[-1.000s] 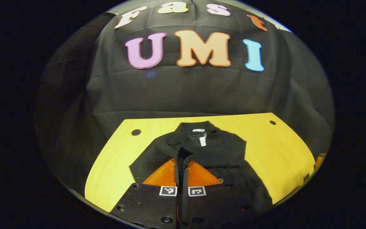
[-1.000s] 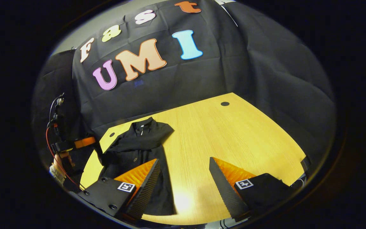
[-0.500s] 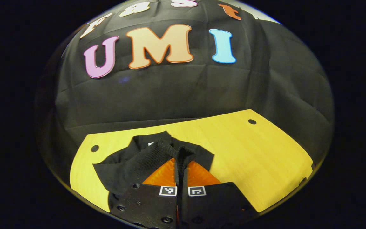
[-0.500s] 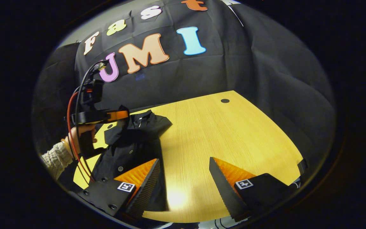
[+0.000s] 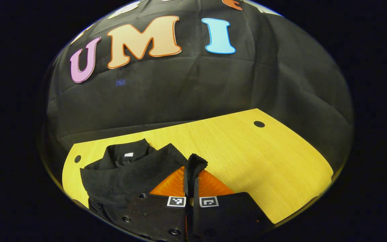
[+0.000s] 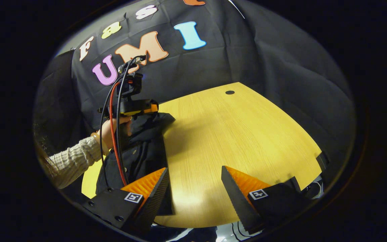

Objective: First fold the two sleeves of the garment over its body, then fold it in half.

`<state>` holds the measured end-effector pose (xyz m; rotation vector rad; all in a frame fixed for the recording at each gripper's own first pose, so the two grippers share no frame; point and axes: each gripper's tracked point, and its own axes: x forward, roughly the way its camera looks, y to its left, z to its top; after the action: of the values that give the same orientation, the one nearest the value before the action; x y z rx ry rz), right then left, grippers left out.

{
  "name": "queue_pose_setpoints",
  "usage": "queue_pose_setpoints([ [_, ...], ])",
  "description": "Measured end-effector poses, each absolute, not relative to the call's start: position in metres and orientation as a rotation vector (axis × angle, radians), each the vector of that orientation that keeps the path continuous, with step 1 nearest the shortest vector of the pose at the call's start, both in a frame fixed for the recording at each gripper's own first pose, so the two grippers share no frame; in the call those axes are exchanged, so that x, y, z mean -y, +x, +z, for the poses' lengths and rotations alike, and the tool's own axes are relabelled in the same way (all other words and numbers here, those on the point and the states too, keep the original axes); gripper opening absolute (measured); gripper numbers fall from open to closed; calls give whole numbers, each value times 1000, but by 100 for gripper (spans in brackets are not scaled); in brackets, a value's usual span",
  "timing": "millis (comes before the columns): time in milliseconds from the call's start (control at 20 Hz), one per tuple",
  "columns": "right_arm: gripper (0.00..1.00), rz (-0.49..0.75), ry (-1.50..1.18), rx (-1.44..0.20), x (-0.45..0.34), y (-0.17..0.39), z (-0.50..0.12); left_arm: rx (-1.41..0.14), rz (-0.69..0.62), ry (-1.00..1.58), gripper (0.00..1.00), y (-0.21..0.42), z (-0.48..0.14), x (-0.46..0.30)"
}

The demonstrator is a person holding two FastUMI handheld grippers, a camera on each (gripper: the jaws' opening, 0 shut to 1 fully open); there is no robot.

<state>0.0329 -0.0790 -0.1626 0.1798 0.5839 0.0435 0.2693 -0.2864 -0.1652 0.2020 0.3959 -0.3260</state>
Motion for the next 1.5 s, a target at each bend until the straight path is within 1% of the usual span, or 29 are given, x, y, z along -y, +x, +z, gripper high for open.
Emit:
queue_pose_setpoints([
  [150,98,23,187,-594,89,31,-168,-413,-349,171,7,273,-178,302],
  [200,98,19,189,-597,91,32,-169,-413,-361,158,16,272,-179,308],
  [300,98,22,193,-601,92,30,-171,-403,-394,141,43,267,-174,321],
  [400,98,27,184,-607,91,28,-175,-378,-413,154,61,262,-166,330],
  [450,94,32,181,-608,89,27,-177,-360,-424,157,60,261,-160,334],
  [500,98,38,179,-611,87,26,-179,-342,-437,153,63,258,-154,339],
  [550,98,45,177,-614,84,26,-182,-316,-443,149,65,255,-146,341],
  [600,98,52,173,-616,82,24,-182,-289,-444,145,79,253,-138,342],
  [650,98,61,167,-618,81,24,-184,-264,-439,144,83,251,-129,342],
  [700,98,67,161,-622,81,24,-186,-244,-428,147,89,250,-120,340],
  [800,98,85,150,-629,79,22,-189,-211,-408,151,94,244,-107,333],
  [950,98,117,135,-628,77,20,-191,-186,-392,154,94,231,-91,317],
  [1100,99,155,116,-622,73,18,-193,-177,-336,165,94,212,-85,280],
  [1500,99,299,1,-646,41,-15,-211,-134,-104,145,94,149,-73,146],
])
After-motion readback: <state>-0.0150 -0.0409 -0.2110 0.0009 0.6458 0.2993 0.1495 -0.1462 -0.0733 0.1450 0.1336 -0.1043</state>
